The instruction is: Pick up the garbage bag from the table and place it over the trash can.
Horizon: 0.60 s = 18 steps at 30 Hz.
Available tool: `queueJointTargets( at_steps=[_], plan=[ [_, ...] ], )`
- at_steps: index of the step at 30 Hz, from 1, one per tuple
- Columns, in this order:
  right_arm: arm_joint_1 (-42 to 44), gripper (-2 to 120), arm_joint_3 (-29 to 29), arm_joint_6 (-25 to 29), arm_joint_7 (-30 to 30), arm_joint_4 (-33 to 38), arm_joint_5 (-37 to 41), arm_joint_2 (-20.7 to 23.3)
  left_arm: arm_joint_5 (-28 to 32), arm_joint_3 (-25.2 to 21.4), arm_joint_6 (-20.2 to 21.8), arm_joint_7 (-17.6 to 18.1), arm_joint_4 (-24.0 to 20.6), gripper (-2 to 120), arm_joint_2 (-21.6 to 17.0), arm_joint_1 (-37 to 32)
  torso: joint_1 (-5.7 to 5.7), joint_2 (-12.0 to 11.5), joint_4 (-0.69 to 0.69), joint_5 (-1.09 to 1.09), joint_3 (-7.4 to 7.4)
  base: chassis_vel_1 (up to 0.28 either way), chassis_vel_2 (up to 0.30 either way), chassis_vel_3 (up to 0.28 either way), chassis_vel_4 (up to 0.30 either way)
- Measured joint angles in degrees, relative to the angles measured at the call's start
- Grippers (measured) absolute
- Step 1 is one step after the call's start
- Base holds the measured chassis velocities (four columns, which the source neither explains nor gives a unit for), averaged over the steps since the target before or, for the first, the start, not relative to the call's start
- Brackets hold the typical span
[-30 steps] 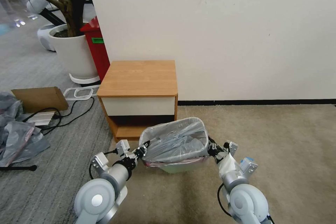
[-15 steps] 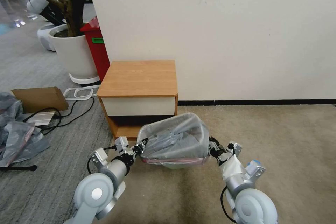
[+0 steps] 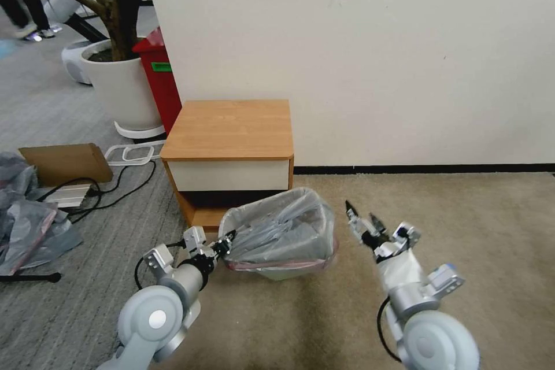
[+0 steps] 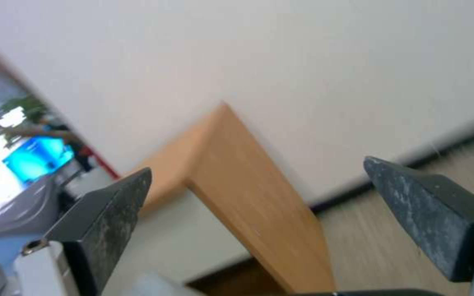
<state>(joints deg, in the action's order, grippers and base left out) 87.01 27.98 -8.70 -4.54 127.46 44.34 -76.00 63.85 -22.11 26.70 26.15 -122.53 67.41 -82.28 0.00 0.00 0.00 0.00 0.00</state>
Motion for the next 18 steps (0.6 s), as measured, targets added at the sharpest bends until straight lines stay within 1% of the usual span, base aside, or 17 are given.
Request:
queueJointTargets(
  at_steps=[1,3,4,5,6,7,8,9,10,11,12,13,15,16,17,18],
  plan=[
    [0.0,100,0.0,0.0,0.0,0.0,0.0,0.0,0.0,0.0,0.0,0.0,0.0,4,0.0,0.0,0.0,0.0,0.0,0.0,0.0,0.0,0.0,0.0,0.0],
    [-1.7,100,-0.8,-1.0,2.1,2.0,-3.0,2.7,-3.8,1.2,0.4,-0.1,-0.2,4,-0.8,0.3,0.0,0.0,0.0,0.0,0.0,0.0,0.0,0.0,0.0],
    [-1.7,100,-0.8,-1.0,2.1,2.0,-3.0,2.7,-3.8,1.2,0.4,-0.1,-0.2,4,-0.8,0.3,0.0,0.0,0.0,0.0,0.0,0.0,0.0,0.0,0.0],
    [-2.9,94,-2.3,-1.9,3.8,3.1,-6.0,5.2,-5.8,2.0,0.8,-0.1,-0.5,4,-1.2,0.5,0.0,0.0,0.01,0.0,0.0,0.0,0.0,0.0,0.0],
    [-4.2,91,-3.8,-3.3,5.7,3.9,-9.1,7.5,-7.2,2.8,1.0,-0.2,-0.7,4,-1.6,0.6,0.0,0.0,0.0,0.0,0.0,0.0,0.0,0.0,0.0],
    [-6.8,84,-6.8,-6.0,9.2,4.5,-13.4,11.1,-9.2,3.8,1.2,-0.3,-1.2,4,-2.0,0.9,0.0,0.0,-0.01,0.0,0.0,0.0,0.0,0.0,0.0],
    [-6.8,84,-6.8,-6.0,9.2,4.5,-13.4,11.1,-9.2,3.8,1.2,-0.3,-1.2,4,-2.0,0.9,0.0,0.0,-0.01,0.0,0.0,0.0,0.0,0.0,0.0],
    [-9.2,81,-9.7,-8.4,11.3,4.7,-16.6,13.7,-10.5,4.4,1.2,-0.5,-1.5,4,-2.3,0.9,0.0,0.0,-0.01,0.0,0.0,0.0,0.0,0.0,0.0],
    [-12.8,75,-13.6,-11.2,13.3,4.7,-20.0,16.4,-12.0,5.0,1.2,-0.9,-1.9,4,-2.7,1.0,0.0,0.0,0.0,-0.01,0.0,0.0,0.0,0.0,0.0],
    [-15.1,71,-16.1,-12.4,14.0,4.4,-21.7,17.7,-13.1,5.3,1.2,-1.3,-2.0,4,-2.8,1.0,0.0,0.0,0.0,0.0,0.0,0.0,0.0,0.0,0.0],
    [-15.1,71,-16.1,-12.4,14.0,4.4,-21.7,17.7,-13.1,5.3,1.2,-1.3,-2.0,4,-2.8,1.0,0.0,0.0,0.0,0.0,0.0,0.0,0.0,0.0,0.0],
    [-18.4,64,-20.1,-14.4,14.6,3.9,-24.3,19.3,-14.6,5.6,1.1,-1.8,-2.2,4,-3.1,1.0,0.0,0.0,0.03,-0.01,0.0,0.0,0.0,0.0,0.0],
    [-23.8,56,-26.0,-17.5,15.2,2.8,-27.5,21.0,-17.4,6.1,0.9,-2.8,-2.3,4,-3.4,0.9,0.0,0.0,0.02,0.0,0.0,0.0,0.0,0.0,0.0],
    [-23.8,56,-26.0,-17.5,15.2,2.8,-27.5,21.0,-17.4,6.1,0.9,-2.8,-2.3,4,-3.4,0.9,0.0,0.0,0.02,0.0,0.0,0.0,0.0,0.0,0.0],
    [-25.3,54,-27.7,-18.7,15.2,2.5,-28.2,21.3,-18.2,6.2,0.7,-3.1,-2.3,4,-3.6,0.8,0.0,0.0,0.01,-0.01,0.0,0.0,0.0,0.0,0.0],
    [-27.3,49,-30.1,-20.6,15.2,2.0,-29.1,21.6,-18.9,6.3,0.6,-3.4,-2.4,4,-3.7,0.8,0.0,0.0,0.03,-0.01,0.0,0.0,0.0,0.0,0.0]
  ],
)
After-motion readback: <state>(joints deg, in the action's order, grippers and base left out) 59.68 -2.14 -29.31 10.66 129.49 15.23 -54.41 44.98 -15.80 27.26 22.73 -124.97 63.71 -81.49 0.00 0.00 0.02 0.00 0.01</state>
